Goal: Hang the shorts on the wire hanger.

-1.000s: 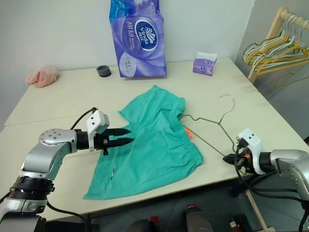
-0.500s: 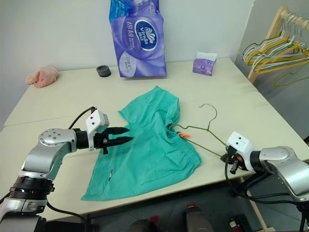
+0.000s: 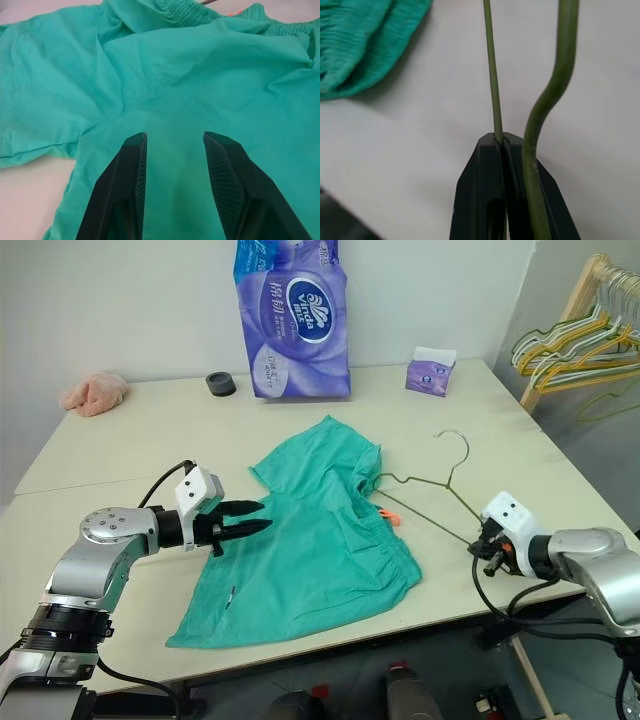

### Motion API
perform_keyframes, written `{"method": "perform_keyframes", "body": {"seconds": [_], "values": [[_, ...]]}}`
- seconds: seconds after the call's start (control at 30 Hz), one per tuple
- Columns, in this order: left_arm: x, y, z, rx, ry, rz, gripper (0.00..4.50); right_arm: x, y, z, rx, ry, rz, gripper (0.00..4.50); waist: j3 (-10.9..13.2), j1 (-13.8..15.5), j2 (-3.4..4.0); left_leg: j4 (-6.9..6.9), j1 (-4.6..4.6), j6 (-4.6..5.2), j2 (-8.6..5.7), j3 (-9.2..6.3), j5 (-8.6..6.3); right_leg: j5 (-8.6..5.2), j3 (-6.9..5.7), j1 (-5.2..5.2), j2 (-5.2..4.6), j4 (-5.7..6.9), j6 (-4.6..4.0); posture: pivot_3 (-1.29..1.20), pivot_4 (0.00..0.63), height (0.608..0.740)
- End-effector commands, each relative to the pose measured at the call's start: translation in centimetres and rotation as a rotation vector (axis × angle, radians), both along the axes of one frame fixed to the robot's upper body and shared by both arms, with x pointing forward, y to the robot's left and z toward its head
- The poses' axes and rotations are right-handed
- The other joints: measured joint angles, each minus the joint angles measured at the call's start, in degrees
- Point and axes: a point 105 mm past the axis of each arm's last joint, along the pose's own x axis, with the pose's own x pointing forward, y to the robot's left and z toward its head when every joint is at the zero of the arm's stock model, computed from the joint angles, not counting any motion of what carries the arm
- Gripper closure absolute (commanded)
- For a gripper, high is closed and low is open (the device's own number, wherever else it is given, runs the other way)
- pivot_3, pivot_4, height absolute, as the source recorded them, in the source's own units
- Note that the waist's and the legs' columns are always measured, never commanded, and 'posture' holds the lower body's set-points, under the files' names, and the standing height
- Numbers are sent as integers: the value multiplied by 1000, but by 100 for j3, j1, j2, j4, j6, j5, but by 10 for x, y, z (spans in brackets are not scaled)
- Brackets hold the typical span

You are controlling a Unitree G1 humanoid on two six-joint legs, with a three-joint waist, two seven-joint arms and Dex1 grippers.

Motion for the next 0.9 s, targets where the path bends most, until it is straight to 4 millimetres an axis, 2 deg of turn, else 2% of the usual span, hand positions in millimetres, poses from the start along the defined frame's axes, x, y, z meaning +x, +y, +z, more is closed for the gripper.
{"method": "perform_keyframes", "body": {"seconds": [0.03,0.13,0.23,0.4,0.53,0.7,0.9], "values": [[-11,-2,8,1,9,-63,2621,-10,-9,12,12,3,8,4500,1,5,0,0,1,0,0,2,0,-2,1,0,0,0,4,-204,121,740],[-29,-9,1,4,93,-156,2621,-28,-14,14,74,65,-7,4500,3,15,-2,0,3,0,1,5,0,-3,3,0,2,1,4,-211,122,740],[-40,-13,-6,18,143,-210,2621,-38,-14,16,120,86,-15,4500,4,19,-3,0,4,0,3,6,0,-3,3,1,3,1,5,-217,124,740],[-41,-14,-10,23,161,-208,2621,-50,-6,20,145,103,21,4500,8,30,-4,3,9,0,3,4,1,-3,1,7,8,1,4,-224,128,740],[-43,-13,-15,32,183,-208,2621,-62,9,17,136,141,97,4500,14,26,-6,2,7,0,3,6,0,-4,3,6,10,-2,5,-228,130,740],[-44,-14,-18,31,189,-205,2621,-66,16,7,116,157,128,4500,20,29,-14,3,8,0,3,5,0,-3,3,6,10,-2,5,-220,129,740],[-45,-14,-21,27,189,-195,2621,-61,22,12,144,103,129,4500,31,36,-18,3,7,0,3,5,0,-3,3,6,9,-3,5,-217,129,740]]}}
